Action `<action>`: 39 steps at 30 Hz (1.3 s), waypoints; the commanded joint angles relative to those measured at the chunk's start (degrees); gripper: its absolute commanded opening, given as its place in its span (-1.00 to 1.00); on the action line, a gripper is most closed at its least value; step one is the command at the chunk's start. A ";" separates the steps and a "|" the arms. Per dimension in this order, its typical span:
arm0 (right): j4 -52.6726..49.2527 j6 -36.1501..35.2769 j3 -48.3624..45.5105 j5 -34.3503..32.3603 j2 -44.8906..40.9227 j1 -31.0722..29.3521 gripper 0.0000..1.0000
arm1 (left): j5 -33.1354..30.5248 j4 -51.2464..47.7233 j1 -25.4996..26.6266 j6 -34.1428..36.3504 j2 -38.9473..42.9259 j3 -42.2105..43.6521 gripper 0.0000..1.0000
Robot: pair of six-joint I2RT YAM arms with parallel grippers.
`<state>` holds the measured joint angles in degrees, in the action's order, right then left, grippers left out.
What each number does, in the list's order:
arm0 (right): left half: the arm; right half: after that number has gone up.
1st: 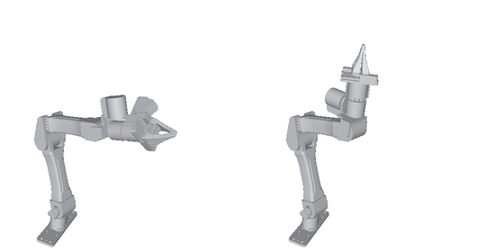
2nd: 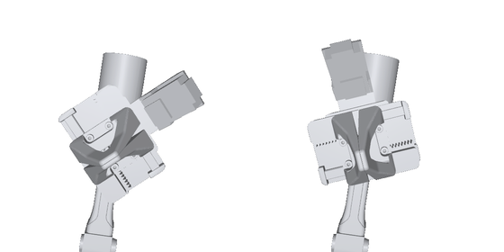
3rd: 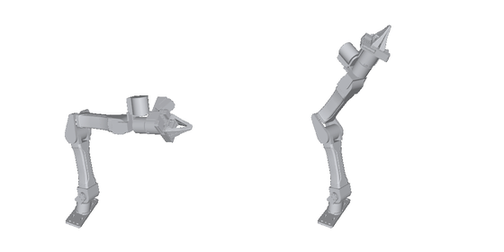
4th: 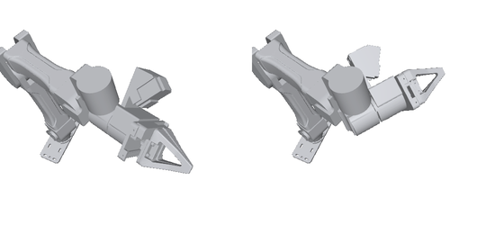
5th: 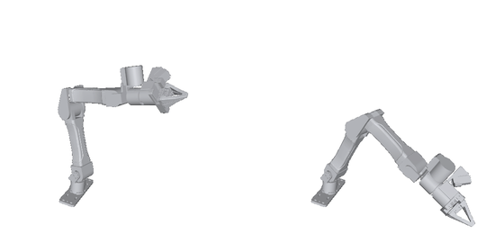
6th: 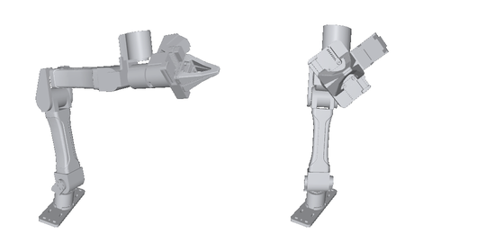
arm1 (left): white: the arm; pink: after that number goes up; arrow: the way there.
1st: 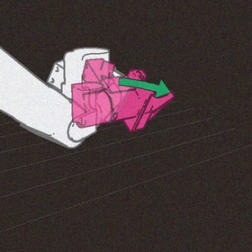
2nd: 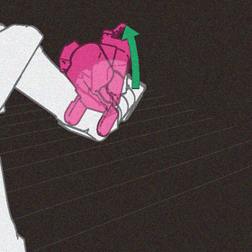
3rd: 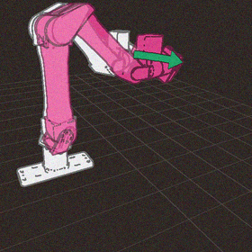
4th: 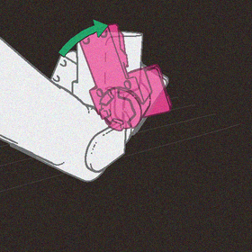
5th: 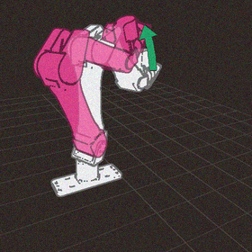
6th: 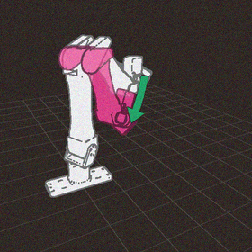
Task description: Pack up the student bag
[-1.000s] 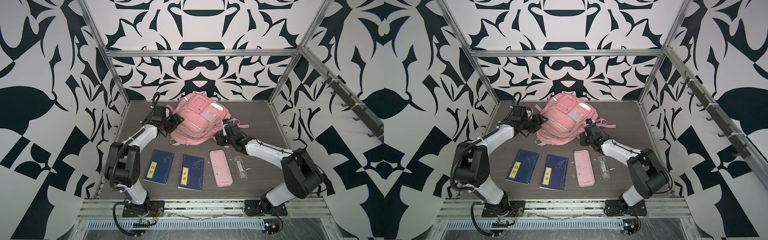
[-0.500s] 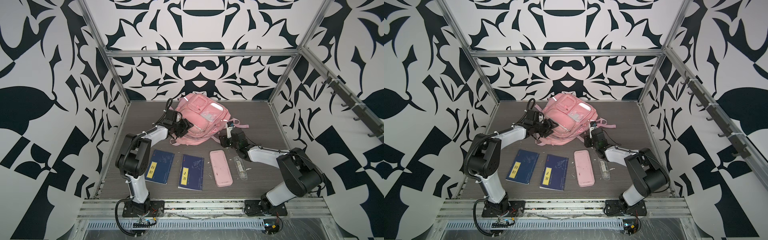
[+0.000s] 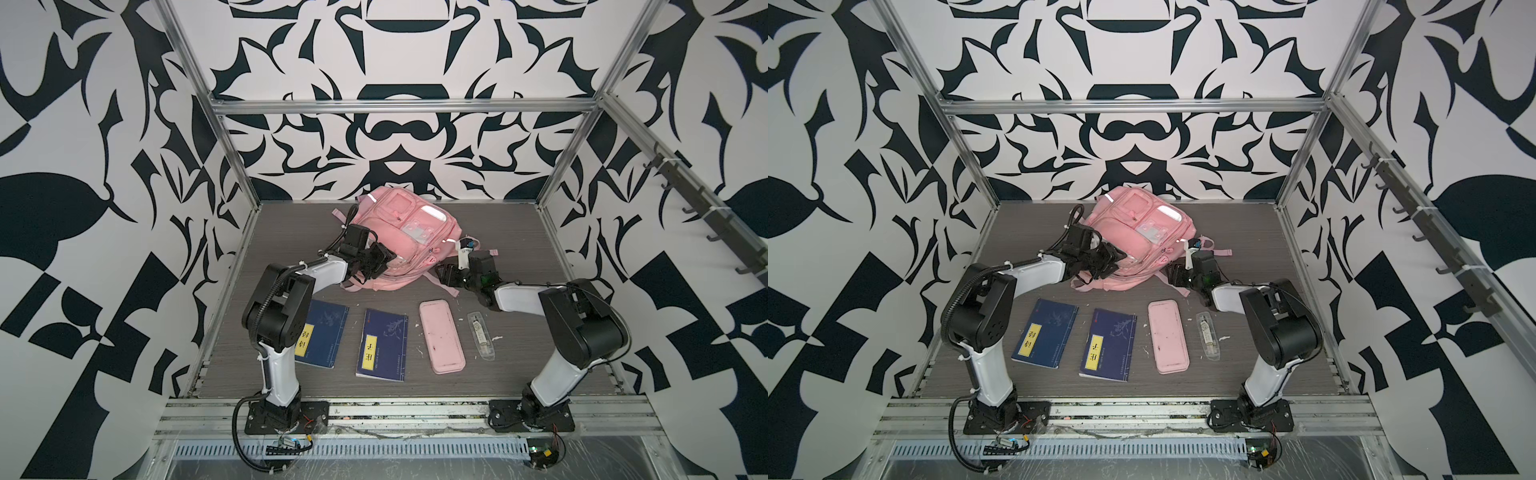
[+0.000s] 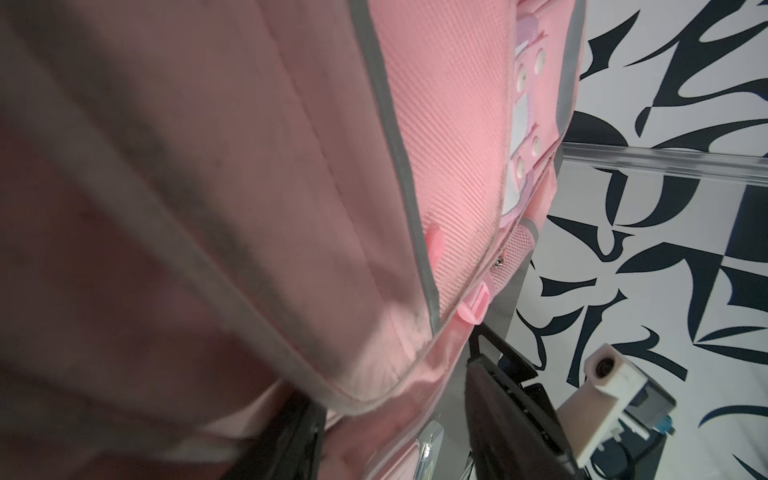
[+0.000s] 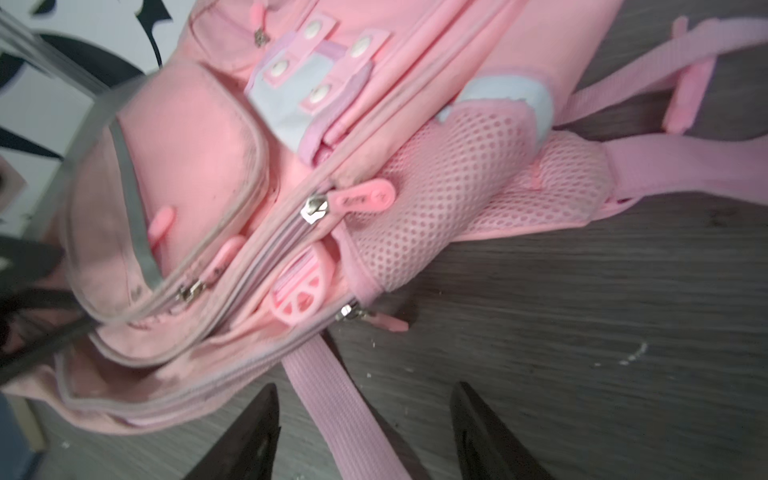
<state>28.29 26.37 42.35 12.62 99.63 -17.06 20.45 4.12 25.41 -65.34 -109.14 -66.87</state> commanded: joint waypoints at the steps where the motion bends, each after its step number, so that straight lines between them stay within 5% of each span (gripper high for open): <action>1: 5.91 11.97 3.58 6.62 3.21 2.89 0.36 | -0.96 1.42 0.12 -1.41 -1.23 -0.28 0.05; 11: 9.43 17.41 9.05 10.56 11.32 3.68 0.37 | -1.09 2.20 0.52 -1.69 -2.09 -0.05 0.00; 16: 10.08 18.50 10.64 11.50 13.73 3.79 0.31 | -0.32 3.03 0.42 -1.79 -3.00 -0.60 -0.45; 24: 10.24 18.53 10.55 13.85 13.94 3.86 -0.29 | 0.01 0.98 -1.50 0.98 -0.95 -1.72 -0.98; 29: 15.32 21.58 6.98 16.94 13.48 3.60 -0.45 | 2.98 0.57 -3.67 1.97 0.55 -2.81 -1.00; 35: 19.09 22.19 4.63 18.30 13.18 2.60 -0.40 | 7.35 0.37 -4.00 2.90 4.47 -5.67 -1.00; 39: 20.83 21.16 2.95 18.23 11.12 2.62 -0.17 | 8.33 -1.04 -4.35 3.70 7.98 -7.16 -1.00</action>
<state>46.09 48.49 46.46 29.30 114.41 -13.98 26.55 0.73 21.63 -63.11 -106.89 -70.22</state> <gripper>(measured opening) 0.398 0.079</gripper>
